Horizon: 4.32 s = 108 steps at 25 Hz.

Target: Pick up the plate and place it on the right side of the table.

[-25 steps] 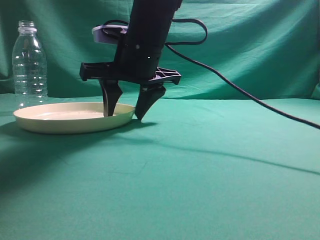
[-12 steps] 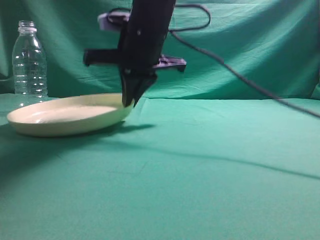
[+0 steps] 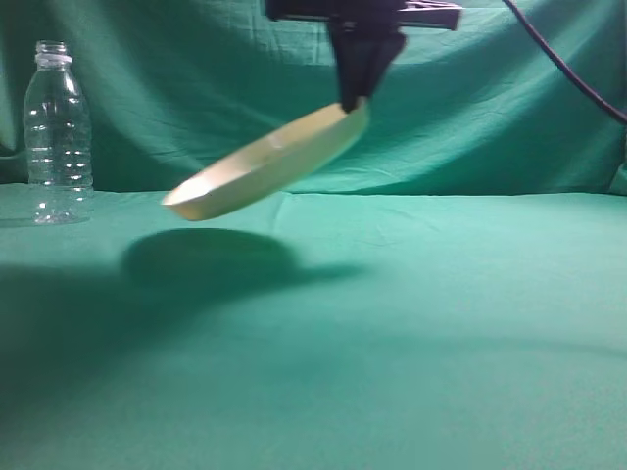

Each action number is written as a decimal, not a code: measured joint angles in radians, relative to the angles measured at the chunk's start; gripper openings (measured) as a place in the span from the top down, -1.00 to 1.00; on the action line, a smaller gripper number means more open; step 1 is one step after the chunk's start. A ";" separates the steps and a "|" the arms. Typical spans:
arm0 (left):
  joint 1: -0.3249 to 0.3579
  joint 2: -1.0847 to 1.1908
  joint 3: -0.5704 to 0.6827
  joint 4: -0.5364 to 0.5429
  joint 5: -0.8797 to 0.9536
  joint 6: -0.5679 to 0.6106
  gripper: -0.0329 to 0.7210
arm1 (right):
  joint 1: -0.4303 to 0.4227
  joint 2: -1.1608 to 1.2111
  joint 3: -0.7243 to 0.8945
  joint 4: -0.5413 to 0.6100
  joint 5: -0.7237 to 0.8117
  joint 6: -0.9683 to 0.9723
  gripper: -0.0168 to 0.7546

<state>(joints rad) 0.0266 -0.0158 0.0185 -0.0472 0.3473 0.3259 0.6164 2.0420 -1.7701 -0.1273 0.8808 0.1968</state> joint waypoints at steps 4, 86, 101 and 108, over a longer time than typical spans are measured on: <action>0.000 0.000 0.000 0.000 0.000 0.000 0.91 | -0.085 -0.018 0.004 0.000 0.115 -0.017 0.96; 0.000 0.000 0.000 0.000 0.000 0.000 0.91 | -0.573 -1.826 0.987 0.101 0.031 -0.128 0.96; 0.000 0.000 0.000 0.000 0.000 0.000 0.91 | -0.573 -1.898 1.212 0.128 -0.175 -0.242 0.96; 0.000 0.000 0.000 0.000 0.000 0.000 0.91 | -0.573 -2.050 1.530 0.128 -0.351 -0.265 0.96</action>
<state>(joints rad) 0.0266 -0.0158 0.0185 -0.0472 0.3473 0.3259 0.0433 -0.0077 -0.2402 0.0003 0.5298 -0.0682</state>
